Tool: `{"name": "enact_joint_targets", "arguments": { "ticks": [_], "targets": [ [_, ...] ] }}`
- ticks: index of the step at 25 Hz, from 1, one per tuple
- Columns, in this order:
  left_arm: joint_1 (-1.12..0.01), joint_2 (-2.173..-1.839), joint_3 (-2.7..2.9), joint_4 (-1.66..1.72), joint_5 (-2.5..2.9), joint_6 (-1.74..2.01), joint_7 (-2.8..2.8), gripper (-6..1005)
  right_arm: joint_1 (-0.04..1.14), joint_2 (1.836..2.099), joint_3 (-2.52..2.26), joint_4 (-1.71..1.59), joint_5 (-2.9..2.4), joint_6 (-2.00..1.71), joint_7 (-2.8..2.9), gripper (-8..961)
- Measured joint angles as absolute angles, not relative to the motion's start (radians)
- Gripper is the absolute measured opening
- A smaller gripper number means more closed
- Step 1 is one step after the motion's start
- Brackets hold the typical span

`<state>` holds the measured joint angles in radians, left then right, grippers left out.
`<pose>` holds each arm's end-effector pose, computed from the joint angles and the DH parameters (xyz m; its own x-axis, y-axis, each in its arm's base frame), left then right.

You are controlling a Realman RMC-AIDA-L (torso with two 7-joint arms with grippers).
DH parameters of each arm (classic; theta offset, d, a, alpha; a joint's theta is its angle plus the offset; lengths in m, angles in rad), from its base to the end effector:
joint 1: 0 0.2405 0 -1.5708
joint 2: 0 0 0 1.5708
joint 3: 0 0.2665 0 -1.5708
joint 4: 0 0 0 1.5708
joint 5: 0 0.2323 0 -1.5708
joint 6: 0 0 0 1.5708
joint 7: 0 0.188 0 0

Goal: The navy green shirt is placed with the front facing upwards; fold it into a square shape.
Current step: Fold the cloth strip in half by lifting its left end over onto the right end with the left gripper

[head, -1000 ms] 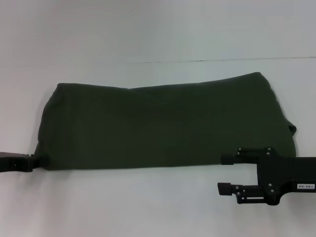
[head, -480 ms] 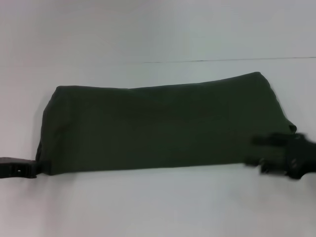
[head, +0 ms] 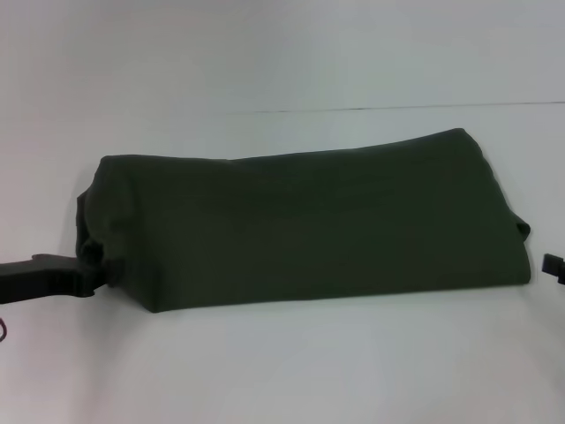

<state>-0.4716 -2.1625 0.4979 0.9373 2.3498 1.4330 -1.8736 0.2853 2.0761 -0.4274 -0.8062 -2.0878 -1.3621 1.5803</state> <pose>-0.3323 0.3702 -0.0095 0.5566 0.7011 0.4457 0.8298 -0.4950 -0.2577 0.4054 0.3279 0.0366 0.5565 -0.5670 -0.6073 -0.8305 -0.4014 -0.3862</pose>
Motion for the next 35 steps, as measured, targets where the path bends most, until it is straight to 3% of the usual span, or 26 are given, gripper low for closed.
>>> {"name": "enact_joint_targets", "arguments": {
  "ticks": [16, 22, 27, 35],
  "targets": [
    [-0.470, -2.162, 0.491, 0.934, 2.324, 1.432, -1.851, 7, 0.328, 2.088, -0.389, -0.692, -2.083, -1.262, 1.559, 760],
    [-0.472, -2.161, 0.489, 0.938, 2.321, 1.420, -1.854, 7, 0.348, 2.075, -0.392, -0.691, -2.088, -1.265, 1.587, 761],
    [-0.475, -2.162, 0.489, 0.938, 2.311, 1.417, -1.851, 7, 0.352, 2.045, -0.428, -0.700, -2.096, -1.282, 1.658, 761],
    [-0.473, -2.159, 0.491, 0.941, 2.282, 1.419, -1.850, 6, 0.357, 2.037, -0.436, -0.700, -2.136, -1.275, 1.687, 760]
  ]
}}
